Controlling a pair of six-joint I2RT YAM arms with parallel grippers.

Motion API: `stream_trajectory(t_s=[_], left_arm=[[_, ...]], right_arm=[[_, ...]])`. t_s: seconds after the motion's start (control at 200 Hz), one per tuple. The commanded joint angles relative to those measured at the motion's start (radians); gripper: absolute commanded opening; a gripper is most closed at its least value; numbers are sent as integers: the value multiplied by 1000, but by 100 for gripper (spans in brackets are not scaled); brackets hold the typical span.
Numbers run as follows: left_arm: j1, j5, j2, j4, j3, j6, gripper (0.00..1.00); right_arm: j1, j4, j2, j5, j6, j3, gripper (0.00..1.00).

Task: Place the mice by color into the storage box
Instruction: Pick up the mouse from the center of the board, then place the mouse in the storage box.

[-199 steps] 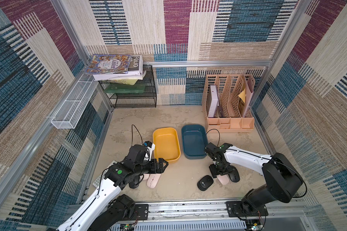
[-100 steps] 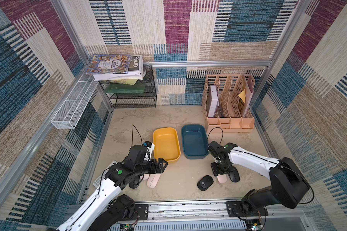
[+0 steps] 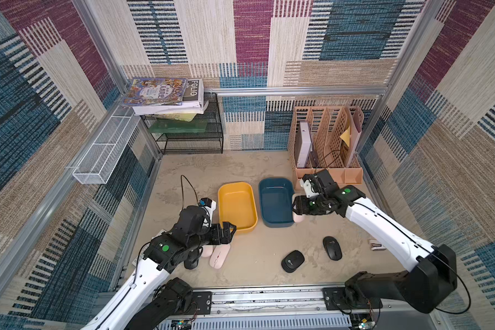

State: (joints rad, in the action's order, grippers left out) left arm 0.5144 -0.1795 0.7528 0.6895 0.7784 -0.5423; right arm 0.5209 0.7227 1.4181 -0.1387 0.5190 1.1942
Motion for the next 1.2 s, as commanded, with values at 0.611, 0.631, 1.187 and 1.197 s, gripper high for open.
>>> stream_trajectory(t_s=[0.611, 0.631, 1.187, 1.197], left_arm=[[-1, 55, -113, 106, -33, -29, 100], [-1, 53, -113, 107, -34, -31, 100], [-1, 58, -119, 118, -53, -41, 100], [-1, 58, -117, 118, -53, -41, 100]], right_arm=[[63, -149, 515, -75, 53, 176, 42], [64, -152, 517, -77, 55, 174, 43], [55, -187, 502, -128, 75, 164, 75], [56, -186, 501, -128, 75, 164, 75]])
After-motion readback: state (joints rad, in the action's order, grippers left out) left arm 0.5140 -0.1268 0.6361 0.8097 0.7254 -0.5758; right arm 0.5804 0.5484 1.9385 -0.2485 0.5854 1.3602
